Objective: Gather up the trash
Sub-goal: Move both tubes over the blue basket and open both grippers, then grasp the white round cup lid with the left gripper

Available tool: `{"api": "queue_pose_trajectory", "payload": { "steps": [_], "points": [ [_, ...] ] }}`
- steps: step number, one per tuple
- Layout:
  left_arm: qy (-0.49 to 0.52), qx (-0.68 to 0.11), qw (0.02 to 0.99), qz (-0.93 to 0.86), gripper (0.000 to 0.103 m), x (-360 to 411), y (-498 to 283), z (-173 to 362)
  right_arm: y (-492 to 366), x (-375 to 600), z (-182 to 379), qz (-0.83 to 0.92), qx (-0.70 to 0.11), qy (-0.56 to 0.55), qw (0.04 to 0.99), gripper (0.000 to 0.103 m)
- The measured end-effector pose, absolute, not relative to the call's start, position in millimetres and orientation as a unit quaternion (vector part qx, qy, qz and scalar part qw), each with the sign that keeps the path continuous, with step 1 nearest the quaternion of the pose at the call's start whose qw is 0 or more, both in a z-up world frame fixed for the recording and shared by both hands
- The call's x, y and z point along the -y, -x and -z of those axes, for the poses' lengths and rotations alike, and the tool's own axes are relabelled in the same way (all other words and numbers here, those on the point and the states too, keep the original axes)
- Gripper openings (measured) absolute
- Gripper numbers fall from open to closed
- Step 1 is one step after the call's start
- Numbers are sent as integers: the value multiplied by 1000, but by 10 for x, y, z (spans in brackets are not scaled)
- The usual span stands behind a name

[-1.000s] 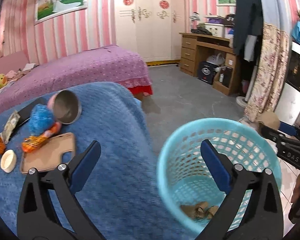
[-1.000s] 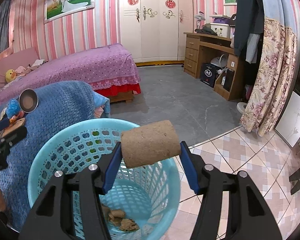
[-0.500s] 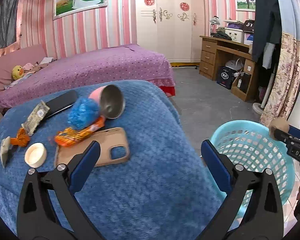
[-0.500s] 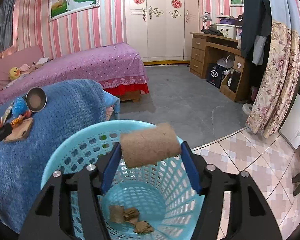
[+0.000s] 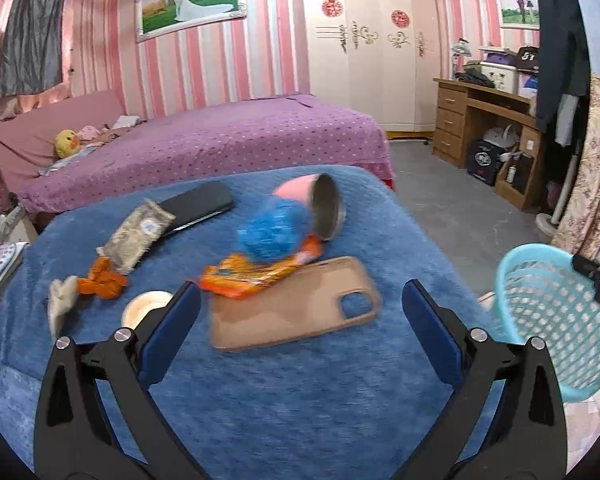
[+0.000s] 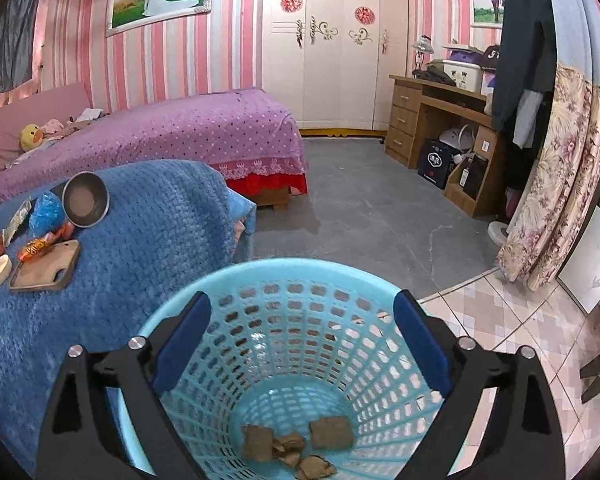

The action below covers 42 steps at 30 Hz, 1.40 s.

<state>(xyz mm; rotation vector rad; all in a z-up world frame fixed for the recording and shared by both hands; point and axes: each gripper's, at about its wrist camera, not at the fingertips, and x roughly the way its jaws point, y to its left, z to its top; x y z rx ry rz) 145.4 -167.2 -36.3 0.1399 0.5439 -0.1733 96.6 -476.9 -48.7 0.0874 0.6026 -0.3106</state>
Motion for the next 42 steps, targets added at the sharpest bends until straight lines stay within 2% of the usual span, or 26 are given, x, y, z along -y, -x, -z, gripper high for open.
{"api": "queue_pose_trajectory", "payload": {
  "steps": [20, 33, 35, 40, 42],
  "points": [
    [-36, -297, 954, 16, 97, 539, -1872, 558, -1509, 3858, 507, 107, -298, -28, 948, 93],
    [5, -395, 918, 38, 97, 219, -2381, 973, -1810, 3534, 570, 86, -311, -21, 946, 93],
    [0, -402, 914, 44, 93, 257, -2410, 1006, -1849, 3481, 574, 82, -313, -20, 946, 93],
    [-9, -411, 909, 67, 61, 337, -2446, 1054, -1912, 3303, 591, 79, -315, -4, 946, 93],
    [0, -406, 911, 72, 61, 314, -2428, 1036, -1913, 3220, 581, 74, -313, 1, 947, 93]
  ]
}}
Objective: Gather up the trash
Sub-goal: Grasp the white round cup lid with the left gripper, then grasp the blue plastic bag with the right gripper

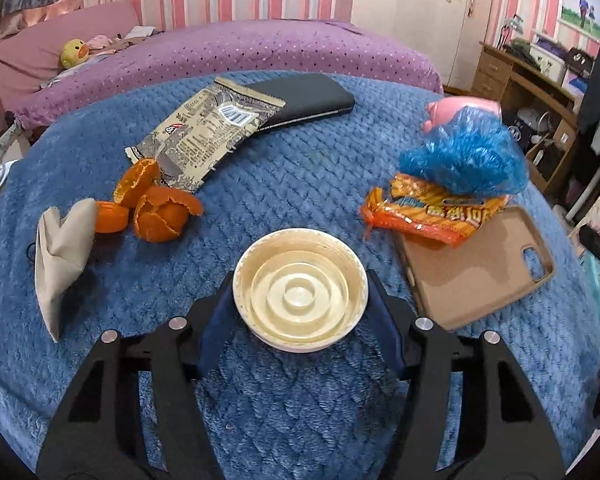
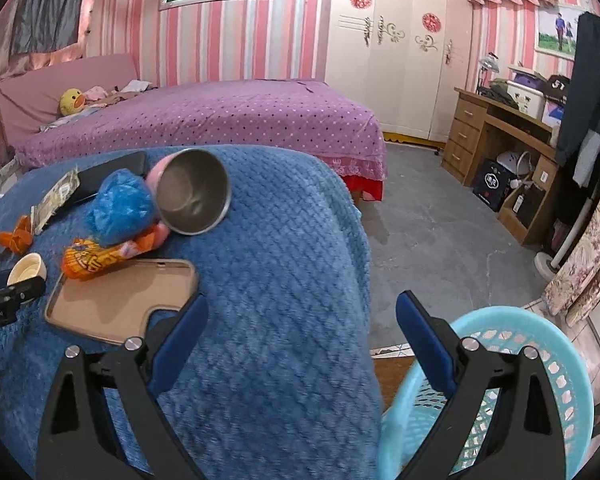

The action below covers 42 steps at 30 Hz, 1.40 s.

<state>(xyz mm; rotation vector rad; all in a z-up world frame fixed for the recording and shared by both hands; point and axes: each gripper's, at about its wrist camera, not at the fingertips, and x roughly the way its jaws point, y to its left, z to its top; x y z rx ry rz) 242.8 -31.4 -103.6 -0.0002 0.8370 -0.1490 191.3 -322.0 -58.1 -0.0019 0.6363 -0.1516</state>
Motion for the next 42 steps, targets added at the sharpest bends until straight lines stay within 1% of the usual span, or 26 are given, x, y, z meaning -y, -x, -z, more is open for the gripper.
{"api": "queue_pose_trajectory", "payload": {
  "steps": [5, 12, 17, 21, 22, 23, 24, 26, 28, 29, 32, 37, 42],
  "points": [
    [16, -380, 922, 66, 61, 206, -2348, 911, -1891, 3024, 518, 43, -307, -9, 951, 93],
    [-4, -315, 949, 2, 61, -63, -2209, 568, -2058, 2585, 424, 15, -300, -3, 954, 93],
    [-6, -299, 953, -35, 61, -382, -2180, 471, -2339, 2176, 349, 4, -293, 33, 955, 93],
    [19, -300, 952, -58, 61, -710, -2182, 446, -2591, 1951, 381, 5, -305, 50, 951, 91],
    [20, -299, 952, -66, 61, -766, -2173, 448, -2647, 1921, 399, 7, -310, 56, 949, 87],
    [20, -299, 951, -71, 61, -805, -2171, 449, -2743, 1873, 441, 3, -322, 60, 945, 80],
    [21, -299, 951, -76, 61, -865, -2166, 446, -2794, 1851, 470, 0, -331, 61, 942, 75],
    [22, -299, 951, -79, 61, -914, -2156, 449, -2880, 1803, 552, -3, -351, 67, 934, 54],
    [19, -296, 951, -84, 61, -946, -2134, 441, -2881, 1789, 597, -5, -354, 72, 932, 44],
    [18, -294, 952, -86, 61, -957, -2131, 435, -2860, 1795, 599, -10, -352, 74, 933, 40],
    [24, -292, 952, -83, 61, -946, -2111, 415, -2749, 1855, 545, -13, -339, 69, 938, 38],
    [26, -287, 955, -68, 61, -785, -2039, 379, -2303, 2074, 282, -18, -292, 44, 955, 38],
    [28, -282, 958, -40, 61, -517, -1925, 352, -1923, 2326, 144, -16, -276, 29, 961, 38]
  ]
}}
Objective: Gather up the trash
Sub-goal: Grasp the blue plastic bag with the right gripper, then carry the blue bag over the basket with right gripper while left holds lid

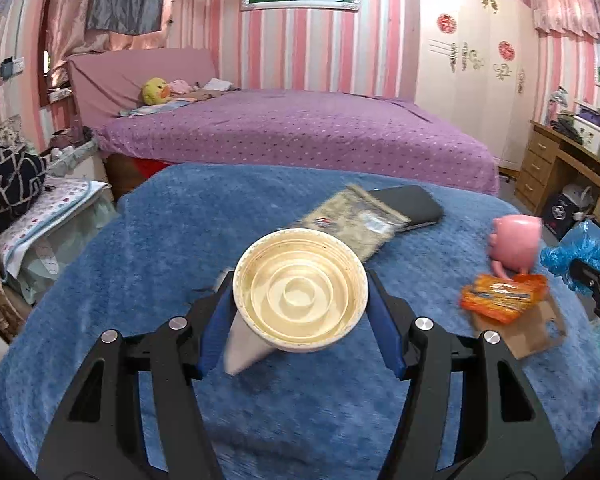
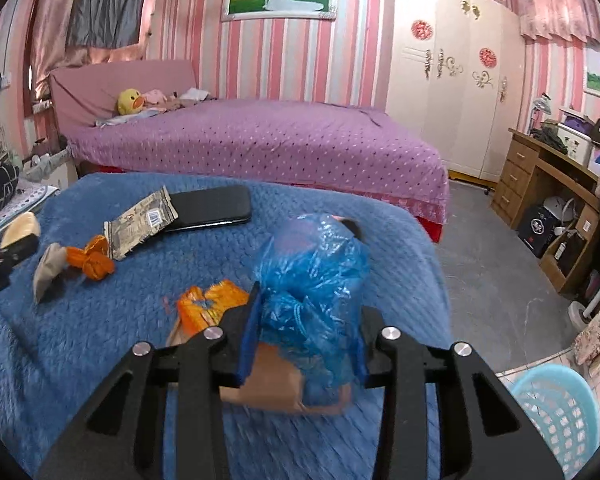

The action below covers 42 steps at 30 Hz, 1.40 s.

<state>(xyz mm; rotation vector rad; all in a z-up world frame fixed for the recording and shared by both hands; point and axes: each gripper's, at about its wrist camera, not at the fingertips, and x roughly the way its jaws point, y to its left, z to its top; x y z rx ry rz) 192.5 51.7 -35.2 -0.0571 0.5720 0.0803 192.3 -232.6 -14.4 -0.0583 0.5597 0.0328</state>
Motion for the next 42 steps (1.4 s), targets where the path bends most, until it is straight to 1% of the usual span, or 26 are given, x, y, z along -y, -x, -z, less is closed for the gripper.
{"api": "queue_pose_trajectory", "payload": {
  "steps": [8, 14, 22, 31, 42],
  "points": [
    [14, -282, 959, 13, 61, 66, -1688, 334, -1351, 2922, 109, 20, -275, 21, 961, 38],
    [-2, -284, 958, 37, 61, 479, -1489, 390, -1105, 3356, 184, 43, -270, -1, 962, 38],
    [-30, -281, 958, 48, 61, 917, -1301, 515, -978, 3747, 290, 68, -275, -8, 959, 38],
    [-36, -297, 952, 70, 61, 1189, -1365, 595, -907, 4208, 418, 110, -287, -24, 951, 38],
    [-40, -292, 952, 82, 61, 1487, -1349, 638, -848, 4564, 481, 133, -288, -47, 947, 38]
  ]
}}
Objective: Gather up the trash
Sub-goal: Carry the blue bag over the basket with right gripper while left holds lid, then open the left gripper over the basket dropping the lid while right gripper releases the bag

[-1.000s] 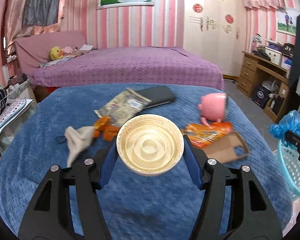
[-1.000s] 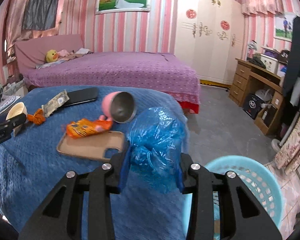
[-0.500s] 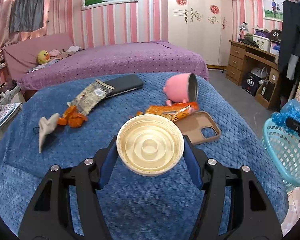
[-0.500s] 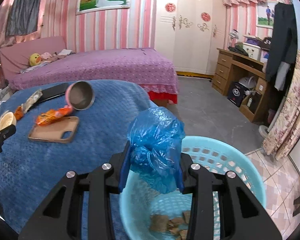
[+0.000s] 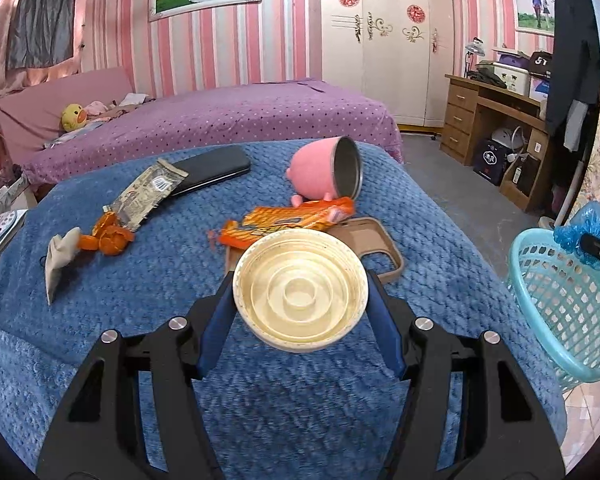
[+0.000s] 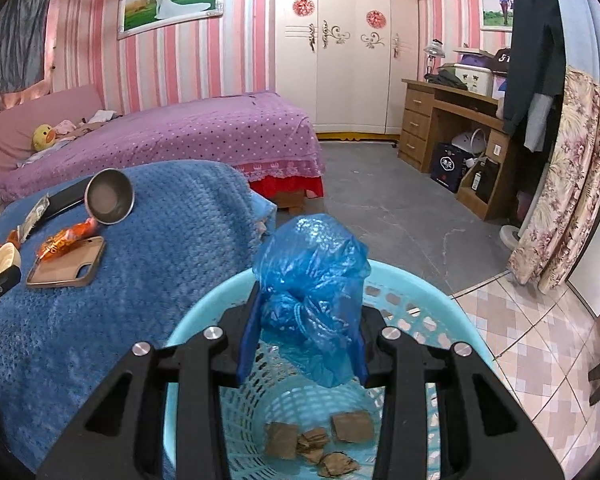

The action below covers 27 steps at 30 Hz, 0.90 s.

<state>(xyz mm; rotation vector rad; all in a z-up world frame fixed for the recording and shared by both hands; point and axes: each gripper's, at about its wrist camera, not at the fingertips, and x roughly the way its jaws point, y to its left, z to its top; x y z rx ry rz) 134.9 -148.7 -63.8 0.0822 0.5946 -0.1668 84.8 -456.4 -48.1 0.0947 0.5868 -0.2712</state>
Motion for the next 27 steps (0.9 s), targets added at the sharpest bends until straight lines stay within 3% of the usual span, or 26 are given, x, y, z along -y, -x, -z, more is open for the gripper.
{"api": "queue_pose_trajectory", "payload": {
  "steps": [11, 27],
  "points": [
    [-41, -294, 950, 99, 61, 1878, -1341, 657, -768, 4902, 539, 156, -285, -47, 944, 38],
    [-66, -286, 930, 221, 61, 3272, -1093, 750, -628, 5294, 581, 173, -284, -49, 942, 38]
  ]
}}
